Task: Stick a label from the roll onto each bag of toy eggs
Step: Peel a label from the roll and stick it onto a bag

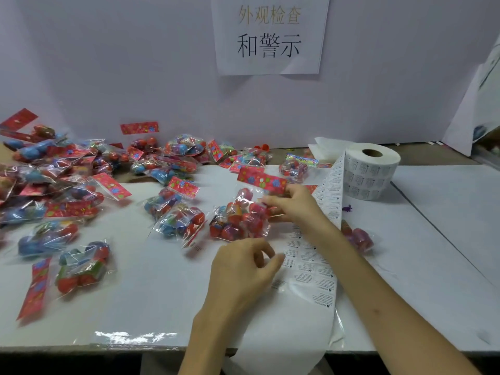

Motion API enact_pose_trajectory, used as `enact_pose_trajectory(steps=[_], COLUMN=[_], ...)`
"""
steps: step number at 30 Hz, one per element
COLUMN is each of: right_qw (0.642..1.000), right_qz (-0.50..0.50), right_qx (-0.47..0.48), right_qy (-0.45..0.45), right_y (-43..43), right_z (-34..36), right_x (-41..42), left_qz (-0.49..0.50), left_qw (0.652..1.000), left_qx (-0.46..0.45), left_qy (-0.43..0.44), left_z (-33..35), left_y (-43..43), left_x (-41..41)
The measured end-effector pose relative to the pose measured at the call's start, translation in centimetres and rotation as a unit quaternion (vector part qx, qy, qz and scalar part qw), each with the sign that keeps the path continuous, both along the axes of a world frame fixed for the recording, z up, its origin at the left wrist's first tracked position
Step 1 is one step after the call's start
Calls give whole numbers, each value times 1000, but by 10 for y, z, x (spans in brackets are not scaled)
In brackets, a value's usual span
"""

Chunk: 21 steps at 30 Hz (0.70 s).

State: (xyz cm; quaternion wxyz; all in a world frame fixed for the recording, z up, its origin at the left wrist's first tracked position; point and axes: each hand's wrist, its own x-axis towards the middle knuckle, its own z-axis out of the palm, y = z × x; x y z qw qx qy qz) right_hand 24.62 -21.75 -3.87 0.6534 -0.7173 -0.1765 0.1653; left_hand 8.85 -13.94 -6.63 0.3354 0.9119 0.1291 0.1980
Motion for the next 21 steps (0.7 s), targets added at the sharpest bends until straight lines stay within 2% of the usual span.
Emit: enact_pose_trajectory(steps=[4,8,16,21], right_qw=[974,962,967,959], right_qz=[-52,-70,-136,-128], right_qx=[-148,-174,-90,-60], right_qy=[-165,-197,-195,-246], right_y=[3,-1,-6,-6], right_z=[-10,-11,4,8], right_x=[-2,2,9,7], left_qz=[-51,-76,-85,-85], left_qw=[995,990,994,996], left_qx=[67,79,46,14], left_qy=[59,87,52,1], left_z=[0,0,-2,-4], left_y=[0,3,4,2], left_x=[-1,-1,3,3])
